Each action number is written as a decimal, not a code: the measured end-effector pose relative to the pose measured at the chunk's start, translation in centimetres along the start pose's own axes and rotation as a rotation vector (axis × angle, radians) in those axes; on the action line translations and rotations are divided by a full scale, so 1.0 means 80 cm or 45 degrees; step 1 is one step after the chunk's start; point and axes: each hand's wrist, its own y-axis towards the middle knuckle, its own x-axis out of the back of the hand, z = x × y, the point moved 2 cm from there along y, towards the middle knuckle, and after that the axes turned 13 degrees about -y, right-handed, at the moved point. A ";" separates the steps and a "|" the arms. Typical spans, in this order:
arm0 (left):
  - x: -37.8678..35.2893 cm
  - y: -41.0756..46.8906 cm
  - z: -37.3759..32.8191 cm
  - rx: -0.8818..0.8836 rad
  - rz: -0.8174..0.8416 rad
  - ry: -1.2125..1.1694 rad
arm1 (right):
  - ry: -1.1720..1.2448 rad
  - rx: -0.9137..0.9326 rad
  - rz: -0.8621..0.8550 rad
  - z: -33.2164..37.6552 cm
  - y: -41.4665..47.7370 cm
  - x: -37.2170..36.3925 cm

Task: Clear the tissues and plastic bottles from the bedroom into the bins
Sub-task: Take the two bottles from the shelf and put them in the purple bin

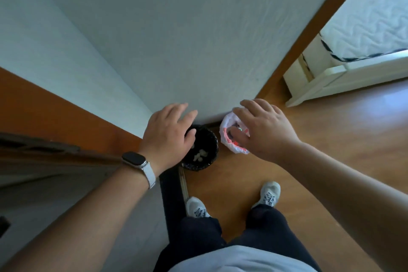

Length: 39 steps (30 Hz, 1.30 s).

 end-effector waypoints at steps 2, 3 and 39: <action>0.014 0.012 -0.027 -0.064 -0.006 0.024 | -0.013 -0.025 -0.038 -0.018 -0.014 0.021; 0.020 0.019 -0.041 -0.097 -0.011 0.039 | -0.015 -0.041 -0.055 -0.029 -0.021 0.031; -0.101 0.414 -0.695 -0.918 0.054 0.059 | -0.018 -0.947 -0.393 -0.647 -0.314 0.094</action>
